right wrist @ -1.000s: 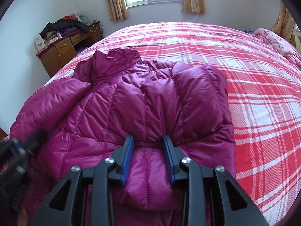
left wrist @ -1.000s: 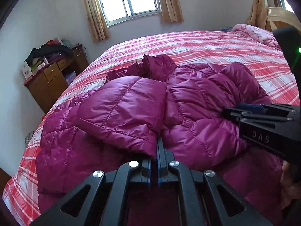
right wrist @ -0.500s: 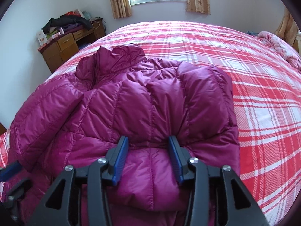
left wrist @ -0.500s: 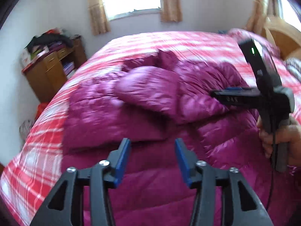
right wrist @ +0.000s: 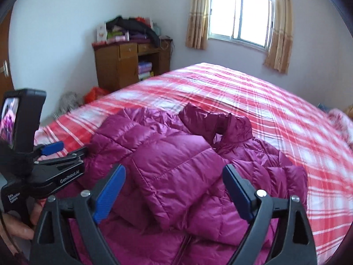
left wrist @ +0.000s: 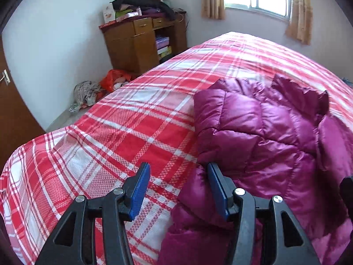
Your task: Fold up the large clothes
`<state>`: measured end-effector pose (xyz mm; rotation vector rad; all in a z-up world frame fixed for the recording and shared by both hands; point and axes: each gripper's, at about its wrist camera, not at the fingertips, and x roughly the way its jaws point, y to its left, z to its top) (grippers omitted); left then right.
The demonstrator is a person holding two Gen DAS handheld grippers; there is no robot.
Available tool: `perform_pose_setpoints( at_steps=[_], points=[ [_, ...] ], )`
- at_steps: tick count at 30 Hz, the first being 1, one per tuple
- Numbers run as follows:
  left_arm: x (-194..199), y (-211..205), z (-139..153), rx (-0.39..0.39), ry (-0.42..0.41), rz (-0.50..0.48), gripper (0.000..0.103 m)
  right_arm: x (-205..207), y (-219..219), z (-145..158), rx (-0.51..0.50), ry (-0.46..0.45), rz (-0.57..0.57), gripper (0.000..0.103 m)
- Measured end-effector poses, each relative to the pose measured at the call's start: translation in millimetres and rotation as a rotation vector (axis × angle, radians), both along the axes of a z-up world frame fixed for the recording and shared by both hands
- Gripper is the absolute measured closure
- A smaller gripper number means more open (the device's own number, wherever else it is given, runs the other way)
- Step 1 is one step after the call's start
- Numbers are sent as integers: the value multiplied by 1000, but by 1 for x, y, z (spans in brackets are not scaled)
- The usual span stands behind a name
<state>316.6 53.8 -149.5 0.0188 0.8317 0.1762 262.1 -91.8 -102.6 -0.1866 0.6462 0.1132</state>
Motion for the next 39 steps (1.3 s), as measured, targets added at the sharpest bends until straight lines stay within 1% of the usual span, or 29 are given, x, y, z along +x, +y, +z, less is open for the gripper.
perform_pose_setpoints(
  at_steps=[1,3,4,5,6,8,9,10,11,12,15,16,18,20,22,23,25,27,28,29,31,32,34,37,39],
  points=[
    [-1,-2,-3,13,-7,3,48,5,4,-6,-12,20,8,13],
    [-5,-9,-6,52,-29,-1,48,12,3,-15,-25,45,24,22],
    [-6,-11,-7,69,-37,-5,48,14,0,-19,-30,53,20,34],
    [-7,-14,-9,87,-43,-9,48,15,-6,-19,-25,56,2,48],
    [-5,-13,-9,96,-46,-11,48,16,-14,-20,-6,63,-21,52],
    [-5,-13,-9,96,-48,-13,48,12,-42,-20,84,83,-69,53],
    [-4,-11,-9,91,-49,-13,48,10,-55,-21,113,92,-94,53],
    [-4,-10,-10,84,-48,-13,48,5,-69,-24,134,103,-125,49],
    [-4,-8,-10,77,-48,-12,48,-1,-84,-28,151,110,-161,44],
    [-4,-9,-9,75,-48,-11,48,-9,-102,-34,164,118,-208,43],
    [-4,-10,-9,82,-50,-8,48,-23,-144,-49,187,175,-322,42],
    [-4,-11,-9,86,-52,-8,48,-28,-154,-51,194,176,-348,42],
    [-4,-11,-9,90,-52,-7,48,-37,-168,-41,220,136,-393,45],
    [-4,-12,-10,95,-54,-6,48,-38,-173,-19,313,63,-379,45],
    [-4,-12,-10,96,-56,-6,48,-29,-163,5,373,4,-325,45],
    [-4,-12,-10,94,-55,-6,48,-23,-154,12,377,-7,-291,45],
    [-4,-11,-10,84,-55,-7,48,-2,-128,18,354,-1,-204,45],
    [-4,-9,-10,72,-56,-6,47,19,-109,10,293,37,-169,57],
    [-4,-8,-10,63,-55,-4,45,32,-103,-1,265,79,-174,69],
    [-4,-6,-10,52,-54,-1,44,43,-101,-16,258,134,-185,73],
    [-4,-3,-10,32,-53,2,40,52,-105,-54,282,257,-203,72],
    [-4,-2,-10,26,-52,5,39,47,-106,-65,289,259,-199,72],
    [-6,-3,-10,29,-50,4,38,31,-99,-69,238,205,-175,72],
    [-11,-8,-4,74,-43,2,38,22,-99,-69,229,216,-154,72],
    [-17,-10,7,62,-36,-18,38,28,-102,-65,237,241,-138,73]
  ],
)
